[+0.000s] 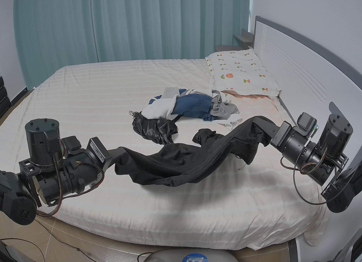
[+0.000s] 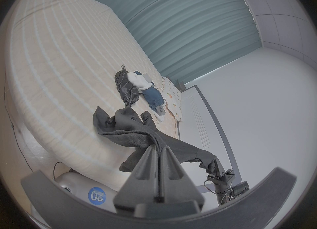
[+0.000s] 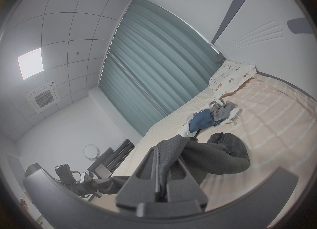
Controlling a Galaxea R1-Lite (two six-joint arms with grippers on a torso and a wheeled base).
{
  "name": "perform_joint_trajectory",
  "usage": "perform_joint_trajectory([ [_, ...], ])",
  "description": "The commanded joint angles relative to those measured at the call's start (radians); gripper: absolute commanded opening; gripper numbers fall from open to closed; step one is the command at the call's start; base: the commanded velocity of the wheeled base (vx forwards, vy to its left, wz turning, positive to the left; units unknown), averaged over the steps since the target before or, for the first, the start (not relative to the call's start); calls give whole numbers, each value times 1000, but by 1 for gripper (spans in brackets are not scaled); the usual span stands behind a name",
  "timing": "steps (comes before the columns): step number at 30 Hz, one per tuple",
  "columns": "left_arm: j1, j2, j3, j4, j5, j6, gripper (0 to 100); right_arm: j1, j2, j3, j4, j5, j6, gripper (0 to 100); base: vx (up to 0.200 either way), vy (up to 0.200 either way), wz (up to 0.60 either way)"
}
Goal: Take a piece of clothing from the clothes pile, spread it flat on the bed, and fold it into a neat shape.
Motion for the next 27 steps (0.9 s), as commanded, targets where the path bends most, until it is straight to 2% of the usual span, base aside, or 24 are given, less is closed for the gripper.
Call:
perform_joint_trajectory([
  [1,0,-12,9,0,-7,-3,0,0,-3,4,0,-2,1,0,0,0,0],
  [5,0,-18,5,0,-15,-34,0,1,-3,7,0,-7,1,0,0,0,0],
  [8,14,-30,-1,0,-15,-60,0,1,-7,10,0,-8,-1,0,0,200,0],
  [21,43,-46,-10,-2,-3,-60,0,14,-14,-9,0,-13,-6,0,0,200,0],
  [27,67,-49,-24,-2,-1,-58,0,31,0,-25,3,-54,-13,0,0,200,0],
])
